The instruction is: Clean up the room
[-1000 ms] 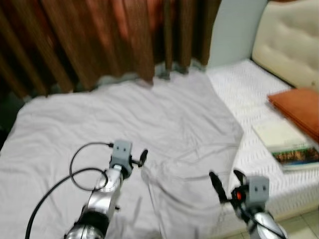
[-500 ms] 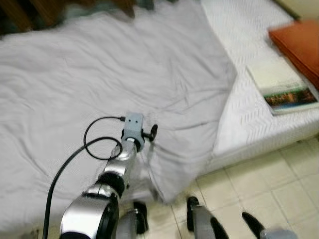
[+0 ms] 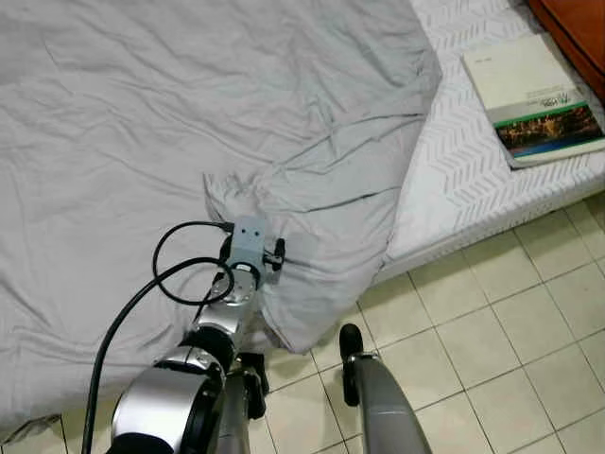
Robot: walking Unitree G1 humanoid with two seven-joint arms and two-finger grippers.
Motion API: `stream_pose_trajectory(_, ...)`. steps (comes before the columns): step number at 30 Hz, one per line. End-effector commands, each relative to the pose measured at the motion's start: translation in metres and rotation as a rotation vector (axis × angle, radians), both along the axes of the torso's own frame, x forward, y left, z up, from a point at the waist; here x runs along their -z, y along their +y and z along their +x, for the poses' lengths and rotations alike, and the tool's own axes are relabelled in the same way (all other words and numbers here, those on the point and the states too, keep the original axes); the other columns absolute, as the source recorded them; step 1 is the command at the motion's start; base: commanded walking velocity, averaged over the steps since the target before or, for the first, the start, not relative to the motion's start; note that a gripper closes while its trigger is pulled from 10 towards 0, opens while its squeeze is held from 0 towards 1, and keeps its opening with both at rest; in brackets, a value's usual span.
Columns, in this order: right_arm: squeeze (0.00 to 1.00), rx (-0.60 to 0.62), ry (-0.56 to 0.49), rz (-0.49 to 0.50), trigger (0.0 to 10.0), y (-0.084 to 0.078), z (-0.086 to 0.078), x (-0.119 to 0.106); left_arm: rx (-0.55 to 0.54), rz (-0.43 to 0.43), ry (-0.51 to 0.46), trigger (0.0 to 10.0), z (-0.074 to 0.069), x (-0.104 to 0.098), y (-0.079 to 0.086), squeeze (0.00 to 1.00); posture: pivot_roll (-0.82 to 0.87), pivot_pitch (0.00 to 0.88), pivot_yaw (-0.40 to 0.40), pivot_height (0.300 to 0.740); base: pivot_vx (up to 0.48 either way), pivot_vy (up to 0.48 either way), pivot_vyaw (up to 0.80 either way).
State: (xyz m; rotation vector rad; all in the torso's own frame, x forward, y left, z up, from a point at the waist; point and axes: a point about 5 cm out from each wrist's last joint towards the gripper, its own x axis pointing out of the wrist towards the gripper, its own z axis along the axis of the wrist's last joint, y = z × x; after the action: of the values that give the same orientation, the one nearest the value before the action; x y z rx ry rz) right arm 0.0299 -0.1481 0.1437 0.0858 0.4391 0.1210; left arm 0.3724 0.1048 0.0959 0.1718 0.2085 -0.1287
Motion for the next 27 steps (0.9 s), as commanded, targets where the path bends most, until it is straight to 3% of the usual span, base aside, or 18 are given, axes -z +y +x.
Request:
stream_pose_trajectory(1, 0.00, -0.006, 0.036, 0.005, 10.0, 0.003, -0.007, -0.001, -0.018, 0.034, 0.118, 10.0, -0.014, 0.027, 0.008, 0.00, -0.51, 0.756, 0.031, 0.740, 0.000, 0.000, 0.00)
stream_pose_trajectory(3, 0.00, -0.001, 0.043, 0.004, 10.0, 0.003, -0.009, -0.001, -0.029, 0.021, 0.140, 10.0, -0.015, 0.030, 0.010, 0.00, -0.51, 0.764, 0.036, 0.740, 0.000, 0.000, 0.00)
stream_pose_trajectory(4, 0.00, 0.002, 0.048, 0.003, 10.0, 0.002, -0.011, -0.001, -0.037, -0.005, 0.160, 0.0, -0.016, 0.032, 0.010, 0.00, -0.51, 0.764, 0.037, 0.740, 0.000, 0.000, 0.00)
stream_pose_trajectory(5, 0.00, 0.002, 0.048, 0.003, 10.0, 0.002, -0.011, -0.001, -0.037, -0.005, 0.160, 0.0, -0.016, 0.032, 0.010, 0.00, -0.51, 0.764, 0.037, 0.740, 0.000, 0.000, 0.00)
stream_pose_trajectory(7, 0.00, 0.008, 0.057, 0.002, 10.0, 0.003, -0.013, 0.000, -0.072, -0.095, 0.209, 0.0, -0.019, 0.038, 0.011, 0.00, -0.50, 0.765, 0.044, 0.740, 0.000, 0.000, 0.00)
stream_pose_trajectory(18, 0.00, 0.020, 0.058, 0.007, 10.0, 0.005, -0.013, 0.005, -0.077, -0.272, 0.287, 0.0, -0.026, 0.048, 0.003, 0.00, -0.46, 0.757, 0.075, 0.740, 0.000, 0.000, 0.00)
stream_pose_trajectory(22, 0.00, 0.020, 0.047, 0.016, 10.0, 0.007, -0.008, 0.011, 0.030, -0.255, 0.278, 0.0, -0.029, 0.048, -0.015, 0.00, -0.42, 0.741, 0.100, 0.740, 0.000, 0.000, 0.00)
stream_pose_trajectory(27, 0.00, 0.019, 0.024, 0.026, 10.0, 0.010, 0.000, 0.016, 0.218, -0.204, 0.198, 0.0, -0.030, 0.037, -0.045, 0.00, -0.39, 0.729, 0.118, 0.740, 0.000, 0.000, 0.00)
